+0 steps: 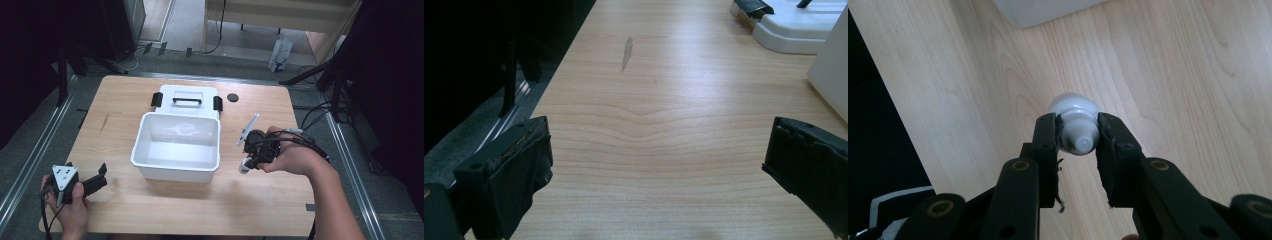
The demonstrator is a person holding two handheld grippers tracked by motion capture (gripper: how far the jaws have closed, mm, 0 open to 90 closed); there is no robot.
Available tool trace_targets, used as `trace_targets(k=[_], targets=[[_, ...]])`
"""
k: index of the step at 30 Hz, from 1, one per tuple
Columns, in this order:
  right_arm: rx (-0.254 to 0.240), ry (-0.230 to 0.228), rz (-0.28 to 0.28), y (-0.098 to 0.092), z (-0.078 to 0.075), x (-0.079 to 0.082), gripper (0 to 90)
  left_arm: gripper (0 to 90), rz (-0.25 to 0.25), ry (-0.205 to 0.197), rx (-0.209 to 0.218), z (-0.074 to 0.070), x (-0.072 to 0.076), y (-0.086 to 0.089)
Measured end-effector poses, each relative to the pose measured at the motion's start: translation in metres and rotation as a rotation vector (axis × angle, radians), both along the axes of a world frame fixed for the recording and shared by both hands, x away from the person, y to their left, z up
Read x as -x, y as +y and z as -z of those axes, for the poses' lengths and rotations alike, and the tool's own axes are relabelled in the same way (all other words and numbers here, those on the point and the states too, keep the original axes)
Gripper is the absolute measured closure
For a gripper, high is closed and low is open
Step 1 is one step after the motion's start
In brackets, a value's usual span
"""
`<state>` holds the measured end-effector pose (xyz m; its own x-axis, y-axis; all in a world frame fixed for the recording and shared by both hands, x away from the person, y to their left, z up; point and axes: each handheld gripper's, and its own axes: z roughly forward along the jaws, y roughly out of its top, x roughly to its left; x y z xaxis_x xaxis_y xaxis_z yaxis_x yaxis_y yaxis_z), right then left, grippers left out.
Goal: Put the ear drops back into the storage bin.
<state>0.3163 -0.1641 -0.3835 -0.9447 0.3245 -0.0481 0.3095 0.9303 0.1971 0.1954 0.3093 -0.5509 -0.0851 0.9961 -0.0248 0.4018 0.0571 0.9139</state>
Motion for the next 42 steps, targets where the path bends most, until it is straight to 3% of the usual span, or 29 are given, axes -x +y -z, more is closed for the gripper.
trace_targets(k=[24, 42], targets=[[0.003, -0.021, -0.011, 0.025, -0.045, -0.017, 72.0, 0.0, -0.003, 0.002, 0.002, 0.0, 0.0, 0.0], [0.021, -0.033, -0.064, 0.063, -0.077, -0.028, 72.0, 0.0, -0.002, 0.003, 0.003, 0.0, 0.0, 0.001]])
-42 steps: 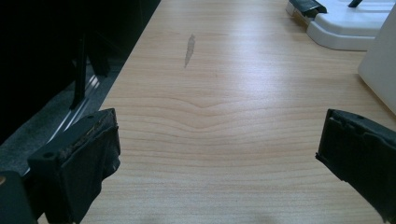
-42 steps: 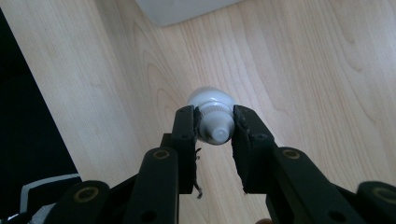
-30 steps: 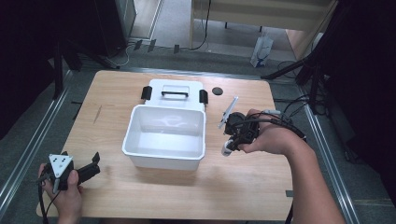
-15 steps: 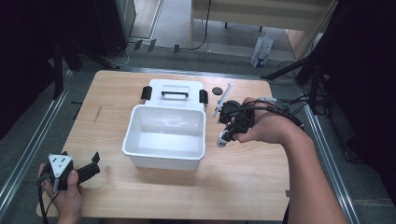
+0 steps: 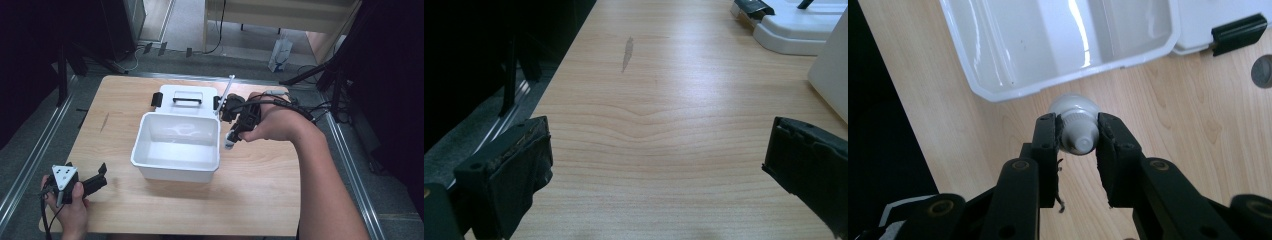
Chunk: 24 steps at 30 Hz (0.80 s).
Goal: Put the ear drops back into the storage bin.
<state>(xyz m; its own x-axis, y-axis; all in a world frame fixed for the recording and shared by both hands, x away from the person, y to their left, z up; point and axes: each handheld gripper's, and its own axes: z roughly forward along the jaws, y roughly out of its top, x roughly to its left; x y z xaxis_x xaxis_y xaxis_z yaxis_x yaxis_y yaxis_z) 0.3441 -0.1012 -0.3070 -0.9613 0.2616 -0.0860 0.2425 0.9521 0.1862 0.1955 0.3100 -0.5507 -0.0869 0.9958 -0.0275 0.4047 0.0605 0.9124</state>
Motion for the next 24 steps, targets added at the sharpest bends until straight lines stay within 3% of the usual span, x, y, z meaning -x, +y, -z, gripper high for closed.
trace_targets(k=[10, 16, 24], targets=[[-0.002, -0.004, -0.051, 0.034, -0.005, -0.002, 72.0, 0.0, -0.001, -0.001, 0.003, 0.0, 0.0, 0.0], [0.008, 0.005, -0.08, 0.058, 0.005, -0.005, 72.0, 0.0, 0.002, -0.002, 0.005, 0.0, 0.0, 0.0], [0.015, 0.013, -0.092, 0.067, 0.018, -0.009, 72.0, 0.0, 0.0, -0.002, 0.011, 0.0, 0.0, 0.001]])
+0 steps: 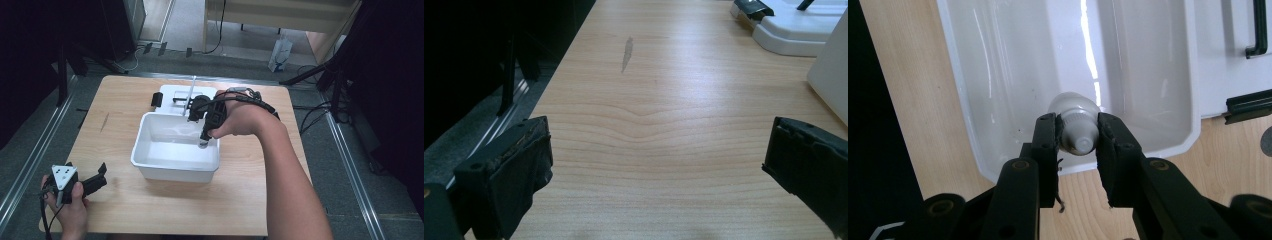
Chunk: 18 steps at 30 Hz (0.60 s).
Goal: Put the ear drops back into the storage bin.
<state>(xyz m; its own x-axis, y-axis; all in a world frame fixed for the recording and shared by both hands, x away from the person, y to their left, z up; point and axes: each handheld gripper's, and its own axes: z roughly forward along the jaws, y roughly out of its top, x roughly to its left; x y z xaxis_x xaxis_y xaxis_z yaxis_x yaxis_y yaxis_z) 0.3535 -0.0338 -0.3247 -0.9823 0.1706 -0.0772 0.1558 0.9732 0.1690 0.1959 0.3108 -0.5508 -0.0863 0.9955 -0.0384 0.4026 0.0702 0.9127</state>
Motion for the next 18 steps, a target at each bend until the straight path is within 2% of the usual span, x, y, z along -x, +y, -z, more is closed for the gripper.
trace_targets(k=[7, 18], targets=[[0.008, 0.005, 0.005, -0.002, 0.01, -0.003, 72.0, 0.0, 0.002, 0.004, -0.001, 0.0, 0.0, 0.0], [0.023, -0.007, 0.032, -0.019, 0.018, -0.008, 72.0, 0.0, 0.0, 0.002, -0.005, 0.0, 0.0, 0.0]])
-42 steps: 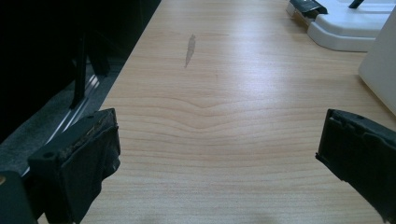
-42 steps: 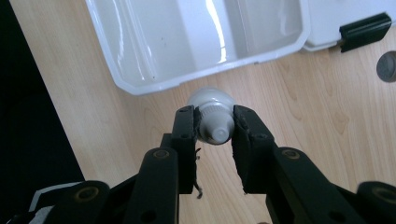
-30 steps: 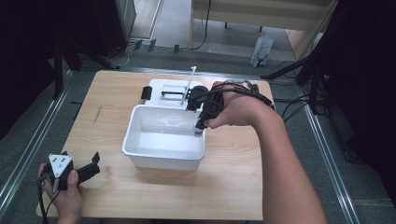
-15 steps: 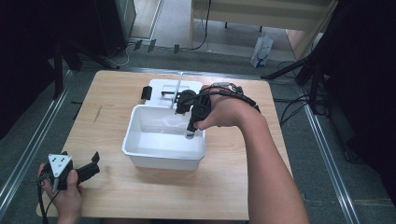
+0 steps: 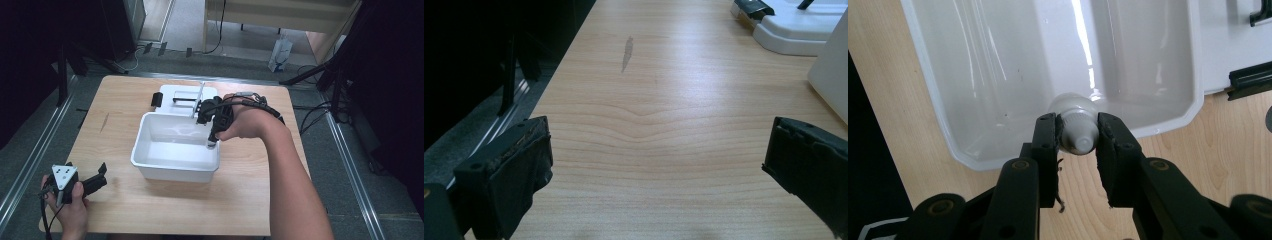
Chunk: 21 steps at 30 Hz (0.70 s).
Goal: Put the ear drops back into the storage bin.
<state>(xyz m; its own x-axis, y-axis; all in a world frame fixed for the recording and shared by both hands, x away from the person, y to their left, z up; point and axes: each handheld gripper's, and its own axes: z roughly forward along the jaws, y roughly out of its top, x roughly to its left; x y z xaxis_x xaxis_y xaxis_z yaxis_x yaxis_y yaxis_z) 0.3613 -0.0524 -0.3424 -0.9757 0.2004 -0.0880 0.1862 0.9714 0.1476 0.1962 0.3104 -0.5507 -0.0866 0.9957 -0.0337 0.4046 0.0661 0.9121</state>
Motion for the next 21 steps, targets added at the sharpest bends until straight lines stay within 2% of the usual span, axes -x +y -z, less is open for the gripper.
trace_targets(k=[4, 13, 21], targets=[[-0.003, -0.002, 0.014, -0.003, 0.001, 0.0, 72.0, 0.0, 0.001, 0.001, -0.001, 0.0, 0.0, 0.0], [0.004, 0.0, 0.004, -0.001, 0.008, -0.001, 72.0, 0.0, 0.001, 0.001, -0.001, 0.0, 0.0, 0.0], [0.011, 0.005, -0.012, 0.0, 0.022, -0.003, 71.9, 0.0, 0.001, 0.0, 0.001, 0.0, 0.0, 0.0]])
